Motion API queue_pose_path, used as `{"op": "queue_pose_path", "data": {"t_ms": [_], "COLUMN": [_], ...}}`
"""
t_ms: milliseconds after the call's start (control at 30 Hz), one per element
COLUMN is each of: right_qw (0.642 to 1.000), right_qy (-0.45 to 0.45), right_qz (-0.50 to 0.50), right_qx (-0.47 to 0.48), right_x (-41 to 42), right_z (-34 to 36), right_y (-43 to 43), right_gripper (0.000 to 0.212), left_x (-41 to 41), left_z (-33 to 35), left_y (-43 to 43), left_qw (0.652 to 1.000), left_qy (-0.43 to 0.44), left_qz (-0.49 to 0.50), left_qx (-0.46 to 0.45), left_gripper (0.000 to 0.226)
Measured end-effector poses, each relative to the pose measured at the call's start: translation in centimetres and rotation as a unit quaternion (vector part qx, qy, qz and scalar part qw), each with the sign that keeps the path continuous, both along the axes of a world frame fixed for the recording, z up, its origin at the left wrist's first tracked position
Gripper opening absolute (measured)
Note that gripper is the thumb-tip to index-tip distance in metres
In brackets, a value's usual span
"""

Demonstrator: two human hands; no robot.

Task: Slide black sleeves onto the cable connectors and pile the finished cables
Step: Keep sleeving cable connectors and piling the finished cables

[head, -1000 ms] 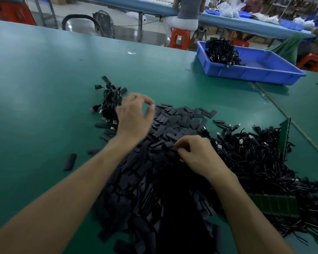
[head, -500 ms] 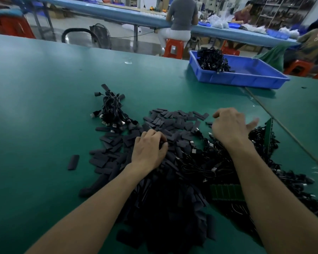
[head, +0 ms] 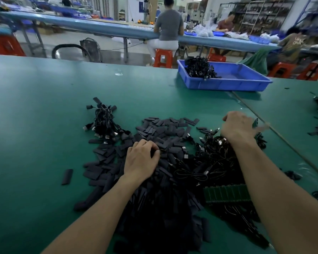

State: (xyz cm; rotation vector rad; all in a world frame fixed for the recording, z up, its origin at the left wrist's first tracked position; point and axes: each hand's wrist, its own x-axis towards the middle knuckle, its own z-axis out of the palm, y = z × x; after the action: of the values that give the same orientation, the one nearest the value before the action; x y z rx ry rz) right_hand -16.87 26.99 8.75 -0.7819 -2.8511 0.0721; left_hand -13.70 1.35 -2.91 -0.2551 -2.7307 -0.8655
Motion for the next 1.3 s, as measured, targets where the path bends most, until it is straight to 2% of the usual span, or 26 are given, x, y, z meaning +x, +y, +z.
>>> {"op": "queue_pose_path", "data": {"t_ms": [133, 300, 500, 733, 833, 933, 1067, 1200, 1300], "right_qw": [0.992, 0.991, 0.981, 0.92, 0.907, 0.912, 0.891, 0.851, 0.813], "right_qy": [-0.003, 0.101, 0.16, 0.348, 0.374, 0.356, 0.38, 0.417, 0.426], "right_qz": [-0.004, 0.049, 0.112, 0.178, 0.194, 0.187, 0.179, 0.141, 0.12], "right_qx": [-0.123, -0.066, -0.015, -0.013, -0.016, -0.081, -0.17, -0.286, -0.378], "right_x": [1.1, 2.3, 2.0, 1.1, 1.1, 1.5, 1.9, 2.2, 2.4], "right_z": [-0.6, -1.5, -0.8, 2.7, 3.1, 2.7, 3.1, 4.7, 5.1], "right_y": [1.9, 1.7, 0.8, -2.0, -3.3, -3.8, -4.0, -4.2, -4.4], "right_gripper": [0.041, 0.04, 0.045, 0.044, 0.044, 0.048, 0.046, 0.051, 0.056], "left_x": [0.0, 0.0, -0.1, -0.1, 0.0, 0.1, 0.1, 0.3, 0.7], "left_z": [-0.1, -0.2, -0.3, -0.3, -0.2, -0.1, 0.2, 0.7, 2.4], "left_y": [0.0, 0.1, 0.1, 0.1, 0.1, 0.1, 0.0, 0.0, 0.4], "left_qw": [1.0, 1.0, 1.0, 1.0, 1.0, 1.0, 1.0, 1.0, 0.997], "left_qy": [-0.002, 0.0, 0.001, 0.003, 0.009, 0.008, 0.001, 0.008, 0.076], "left_qz": [-0.001, 0.004, 0.006, 0.011, 0.015, 0.009, 0.004, -0.002, -0.017], "left_qx": [0.007, 0.007, 0.008, -0.005, -0.009, -0.009, -0.005, 0.001, 0.009], "left_gripper": [0.01, 0.008, 0.009, 0.019, 0.02, 0.019, 0.019, 0.019, 0.034]}}
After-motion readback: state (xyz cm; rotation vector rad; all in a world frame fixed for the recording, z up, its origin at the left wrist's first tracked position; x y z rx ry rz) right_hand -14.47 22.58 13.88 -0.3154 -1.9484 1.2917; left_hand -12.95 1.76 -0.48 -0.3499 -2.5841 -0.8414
